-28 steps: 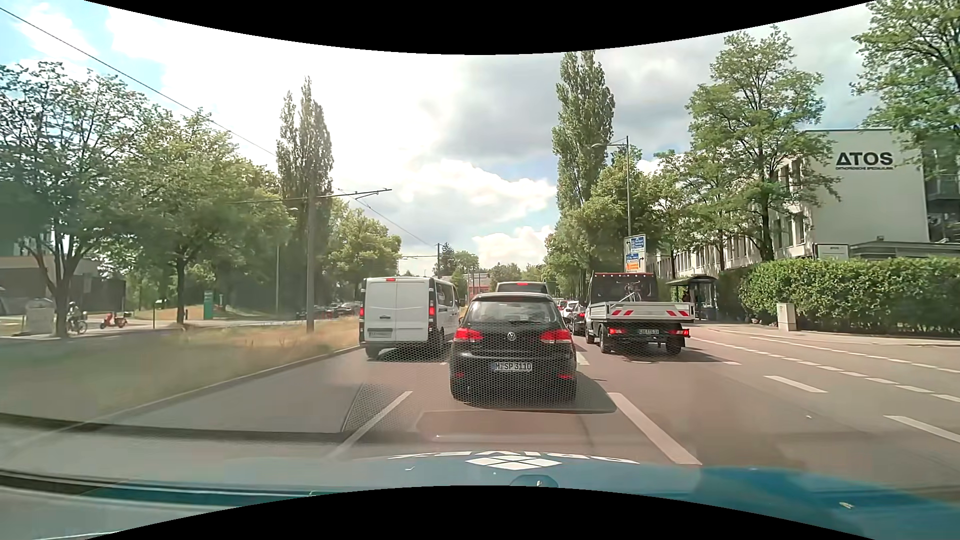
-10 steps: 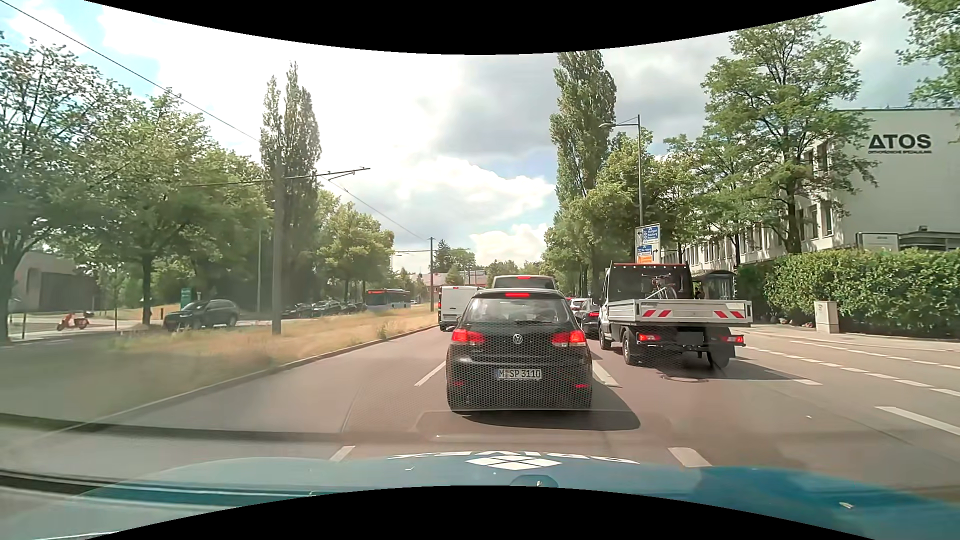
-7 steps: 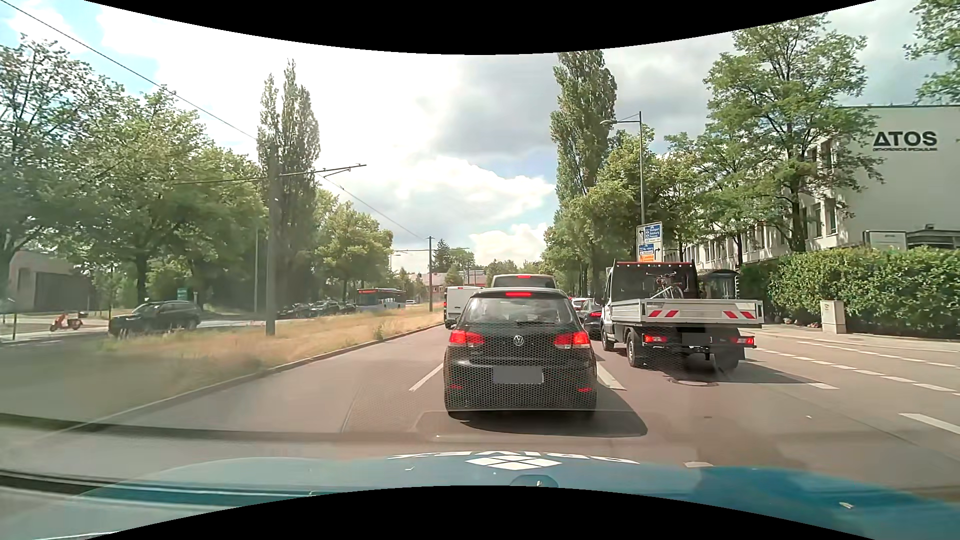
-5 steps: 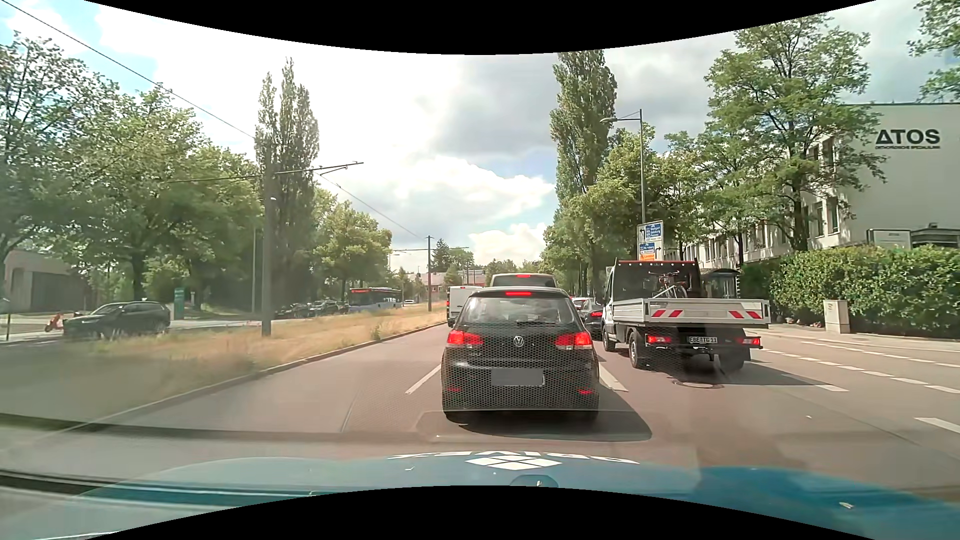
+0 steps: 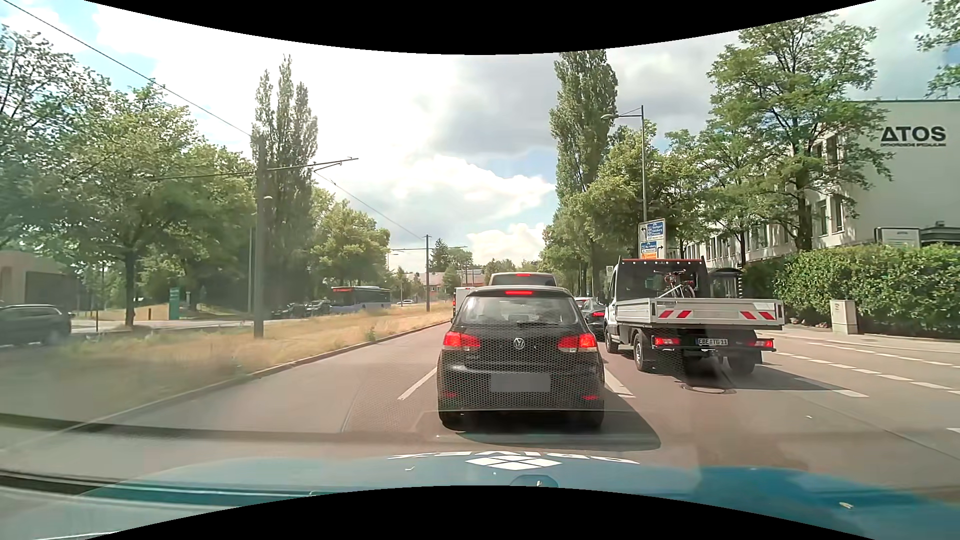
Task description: Follow the waypoints while adhering to traffic rules and regulations
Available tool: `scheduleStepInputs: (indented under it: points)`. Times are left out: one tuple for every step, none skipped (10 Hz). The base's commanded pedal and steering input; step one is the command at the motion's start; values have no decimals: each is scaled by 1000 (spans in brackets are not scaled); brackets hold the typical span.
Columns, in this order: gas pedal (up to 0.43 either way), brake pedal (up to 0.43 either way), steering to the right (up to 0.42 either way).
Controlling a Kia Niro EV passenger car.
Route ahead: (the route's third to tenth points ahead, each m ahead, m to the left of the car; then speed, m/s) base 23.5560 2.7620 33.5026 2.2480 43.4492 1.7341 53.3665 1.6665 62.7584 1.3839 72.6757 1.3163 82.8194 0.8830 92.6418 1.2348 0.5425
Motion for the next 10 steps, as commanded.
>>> scheduleStepInputs:
  points:
    - [0, 226, 23]
    - [0, 213, 23]
    - [0, 201, 23]
    - [0, 195, 23]
    - [0, 195, 23]
    - [0, 201, 23]
    - [0, 207, 23]
    - [0, 220, 23]
    - [0, 220, 23]
    - [0, 220, 23]
